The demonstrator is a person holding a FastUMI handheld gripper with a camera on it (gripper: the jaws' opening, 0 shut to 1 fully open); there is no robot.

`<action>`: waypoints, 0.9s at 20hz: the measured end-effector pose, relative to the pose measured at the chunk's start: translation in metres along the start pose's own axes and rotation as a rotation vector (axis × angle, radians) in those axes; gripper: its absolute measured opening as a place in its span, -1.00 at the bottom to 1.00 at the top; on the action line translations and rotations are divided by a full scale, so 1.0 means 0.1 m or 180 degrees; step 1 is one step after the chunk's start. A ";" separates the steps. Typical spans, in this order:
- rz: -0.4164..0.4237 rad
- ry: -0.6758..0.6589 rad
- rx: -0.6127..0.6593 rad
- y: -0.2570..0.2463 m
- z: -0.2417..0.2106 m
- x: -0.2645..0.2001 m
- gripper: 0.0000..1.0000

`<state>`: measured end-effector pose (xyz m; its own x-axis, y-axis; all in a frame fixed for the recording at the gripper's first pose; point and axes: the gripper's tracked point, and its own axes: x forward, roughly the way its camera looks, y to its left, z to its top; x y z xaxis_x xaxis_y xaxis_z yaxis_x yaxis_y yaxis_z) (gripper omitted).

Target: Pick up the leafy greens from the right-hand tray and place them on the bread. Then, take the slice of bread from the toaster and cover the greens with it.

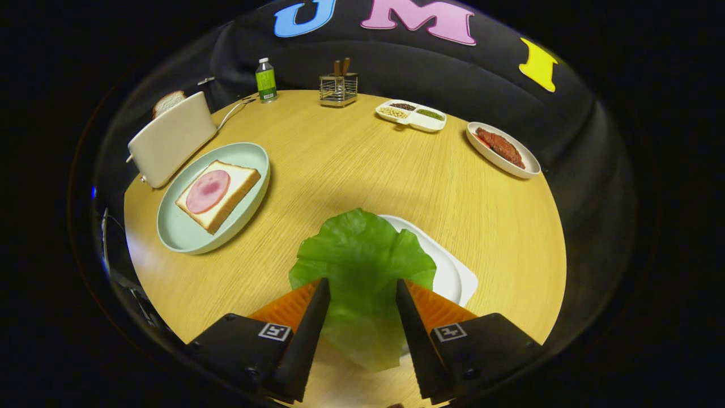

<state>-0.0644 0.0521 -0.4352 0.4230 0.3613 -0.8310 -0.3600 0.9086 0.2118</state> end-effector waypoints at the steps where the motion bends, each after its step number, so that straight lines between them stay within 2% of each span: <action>1: 0.0022 0.0004 0.0040 0.00 0.00 0.02 0.40; 2: 0.0033 0.0022 0.0043 0.01 0.00 0.02 0.40; 3: 0.0067 0.0001 0.0015 0.03 0.01 0.02 0.23; 4: 0.0072 0.0003 -0.0058 0.05 0.00 0.04 0.23; 5: 0.0076 -0.0013 -0.0106 0.07 0.02 0.04 -0.39; 7: 0.0031 -0.0026 -0.0158 0.07 0.02 0.05 -0.78; 8: 0.0010 -0.0040 -0.0183 0.08 0.03 0.03 -0.84; 11: -0.0008 -0.0069 -0.0218 0.08 0.03 -0.02 -0.85; 18: -0.0039 -0.0449 -0.0093 0.04 0.34 -0.36 -0.85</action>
<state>-0.0531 0.0497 -0.3873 0.5395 0.3780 -0.7523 -0.3773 0.9074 0.1853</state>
